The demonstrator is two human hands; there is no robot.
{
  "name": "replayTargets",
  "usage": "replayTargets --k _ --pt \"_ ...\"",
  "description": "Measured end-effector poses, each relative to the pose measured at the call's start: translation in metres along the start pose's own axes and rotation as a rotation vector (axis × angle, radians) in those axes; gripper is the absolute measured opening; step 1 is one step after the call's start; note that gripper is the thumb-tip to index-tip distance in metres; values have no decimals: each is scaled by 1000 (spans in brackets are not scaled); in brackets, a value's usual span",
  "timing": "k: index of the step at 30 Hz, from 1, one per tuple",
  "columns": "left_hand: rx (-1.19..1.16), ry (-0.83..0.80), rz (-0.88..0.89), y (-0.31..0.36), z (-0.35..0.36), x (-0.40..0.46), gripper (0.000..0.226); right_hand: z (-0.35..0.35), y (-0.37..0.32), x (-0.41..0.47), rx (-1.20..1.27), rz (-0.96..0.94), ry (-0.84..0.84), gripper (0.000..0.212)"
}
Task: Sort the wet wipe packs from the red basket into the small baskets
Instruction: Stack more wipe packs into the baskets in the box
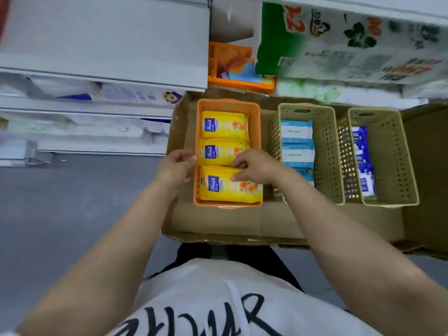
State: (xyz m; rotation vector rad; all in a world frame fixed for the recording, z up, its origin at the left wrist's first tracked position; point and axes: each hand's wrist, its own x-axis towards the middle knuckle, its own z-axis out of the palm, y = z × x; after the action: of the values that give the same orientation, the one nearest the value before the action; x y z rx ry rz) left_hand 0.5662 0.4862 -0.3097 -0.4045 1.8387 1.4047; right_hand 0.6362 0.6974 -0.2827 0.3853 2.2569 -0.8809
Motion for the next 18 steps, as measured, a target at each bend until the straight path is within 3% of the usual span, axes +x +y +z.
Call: replayTargets --k 8,14,18 --pt "-79 0 -42 -16 3 3 14 19 2 21 29 27 -43 42" --pt "-96 28 -35 -16 6 3 15 31 5 25 26 -19 110 37" --pt "-114 43 -56 -18 8 3 13 20 15 22 198 -9 -31 37"
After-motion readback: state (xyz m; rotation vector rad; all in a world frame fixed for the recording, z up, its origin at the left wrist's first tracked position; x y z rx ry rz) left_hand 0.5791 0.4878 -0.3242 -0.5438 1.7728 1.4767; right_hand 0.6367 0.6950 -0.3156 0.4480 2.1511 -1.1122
